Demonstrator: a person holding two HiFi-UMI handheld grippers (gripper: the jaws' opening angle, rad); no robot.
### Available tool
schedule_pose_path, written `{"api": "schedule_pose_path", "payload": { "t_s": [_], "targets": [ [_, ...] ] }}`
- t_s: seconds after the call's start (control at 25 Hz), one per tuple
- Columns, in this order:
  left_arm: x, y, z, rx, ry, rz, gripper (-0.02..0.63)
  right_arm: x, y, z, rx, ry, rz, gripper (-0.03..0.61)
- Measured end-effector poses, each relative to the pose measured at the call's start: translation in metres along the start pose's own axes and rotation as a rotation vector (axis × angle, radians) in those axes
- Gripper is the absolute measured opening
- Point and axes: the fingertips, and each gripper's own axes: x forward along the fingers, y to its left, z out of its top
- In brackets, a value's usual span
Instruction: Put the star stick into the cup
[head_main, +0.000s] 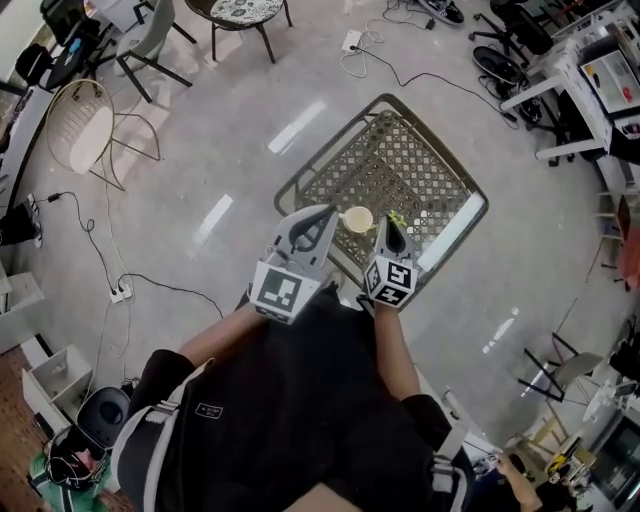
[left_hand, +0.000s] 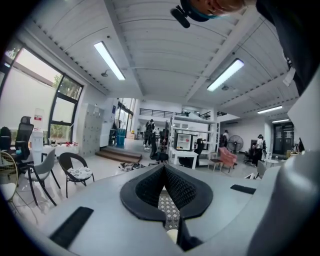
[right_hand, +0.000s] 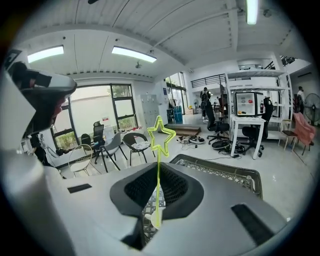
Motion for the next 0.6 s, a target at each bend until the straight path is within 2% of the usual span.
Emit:
{"api": "schedule_pose_path", "payload": {
  "t_s": [0.6],
  "targets": [
    [0.015, 0.031, -0.014, -0.034, 0.045, 0.001, 0.017, 0.064, -0.01, -0.062, 0.009, 0.123, -0.025, 0.018]
  ]
}}
